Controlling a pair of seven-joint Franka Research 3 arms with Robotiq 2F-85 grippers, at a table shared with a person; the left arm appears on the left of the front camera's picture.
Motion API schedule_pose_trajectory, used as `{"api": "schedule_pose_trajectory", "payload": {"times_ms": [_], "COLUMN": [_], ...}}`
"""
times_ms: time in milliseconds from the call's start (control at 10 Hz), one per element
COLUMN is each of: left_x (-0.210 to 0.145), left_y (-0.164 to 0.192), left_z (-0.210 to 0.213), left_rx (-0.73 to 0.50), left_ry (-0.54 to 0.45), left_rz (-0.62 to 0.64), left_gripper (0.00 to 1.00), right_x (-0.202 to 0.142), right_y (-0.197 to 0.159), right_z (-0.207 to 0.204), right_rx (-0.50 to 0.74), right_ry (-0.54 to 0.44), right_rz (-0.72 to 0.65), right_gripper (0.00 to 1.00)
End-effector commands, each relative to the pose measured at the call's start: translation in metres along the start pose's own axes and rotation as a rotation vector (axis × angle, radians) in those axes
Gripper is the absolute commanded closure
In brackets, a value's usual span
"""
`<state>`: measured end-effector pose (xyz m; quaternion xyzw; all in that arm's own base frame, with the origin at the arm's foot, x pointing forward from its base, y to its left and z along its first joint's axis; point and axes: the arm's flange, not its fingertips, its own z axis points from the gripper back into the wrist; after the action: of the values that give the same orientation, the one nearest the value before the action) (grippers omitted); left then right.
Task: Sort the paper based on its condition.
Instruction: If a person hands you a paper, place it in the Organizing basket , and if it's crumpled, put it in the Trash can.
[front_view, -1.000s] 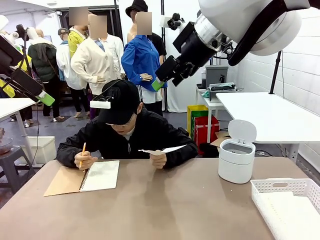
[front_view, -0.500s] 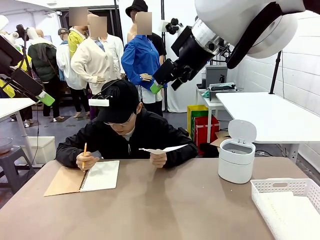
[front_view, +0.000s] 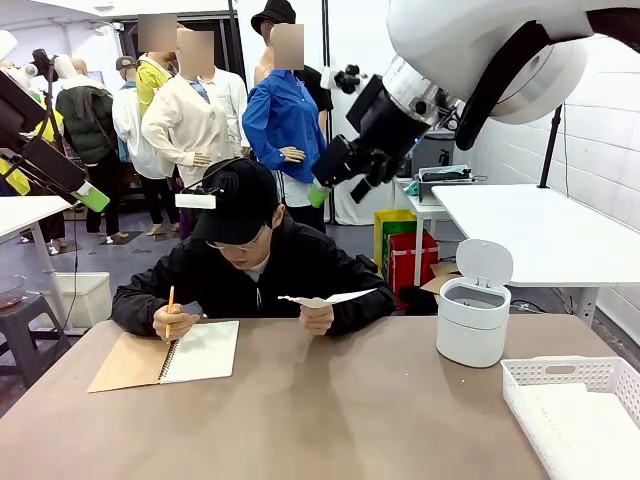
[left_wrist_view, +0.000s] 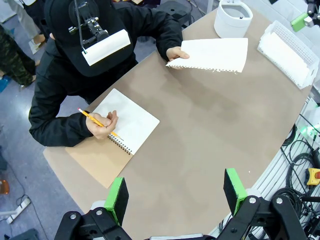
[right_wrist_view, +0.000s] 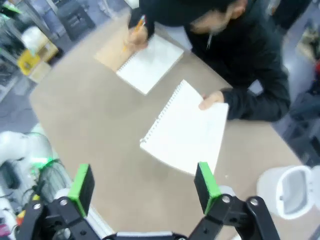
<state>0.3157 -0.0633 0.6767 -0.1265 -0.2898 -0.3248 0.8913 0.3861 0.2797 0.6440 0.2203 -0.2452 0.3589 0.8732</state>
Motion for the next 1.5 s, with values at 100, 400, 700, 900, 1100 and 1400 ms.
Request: {"api": "schedule_pose_trajectory", "payload": {"times_ms": [100,400,700,900,1100,1400], "left_x": [0.000,0.000,0.000,0.000,0.000,0.000], "left_y": [0.001,0.001,0.001,0.001,0.001,0.001], "left_z": [0.000,0.000,0.000,0.000,0.000,0.000], "left_rx": [0.002,0.002,0.002,0.002,0.002,0.002], "left_ry": [-0.005,-0.005,-0.005,-0.005,-0.005,-0.005], "left_rz": [0.000,0.000,0.000,0.000,0.000,0.000], "left_gripper": [0.00,0.00,0.00,0.00,0.00,0.00], "right_x": [0.011,0.012,0.009,-0.005,0.001,0.011], "right_y": [-0.036,-0.070,-0.088,-0.087,-0.091,-0.135], "right_z": [-0.029,-0.072,-0.091,-0.096,-0.097,-0.142], "right_rx": [0.071,0.161,0.170,0.176,0.179,0.218], "right_ry": [0.265,0.505,0.456,0.512,0.504,0.606], "right_rz": [-0.125,-0.228,-0.328,-0.263,-0.285,-0.631], "right_gripper": [0.00,0.00,0.00,0.00,0.00,0.00]}}
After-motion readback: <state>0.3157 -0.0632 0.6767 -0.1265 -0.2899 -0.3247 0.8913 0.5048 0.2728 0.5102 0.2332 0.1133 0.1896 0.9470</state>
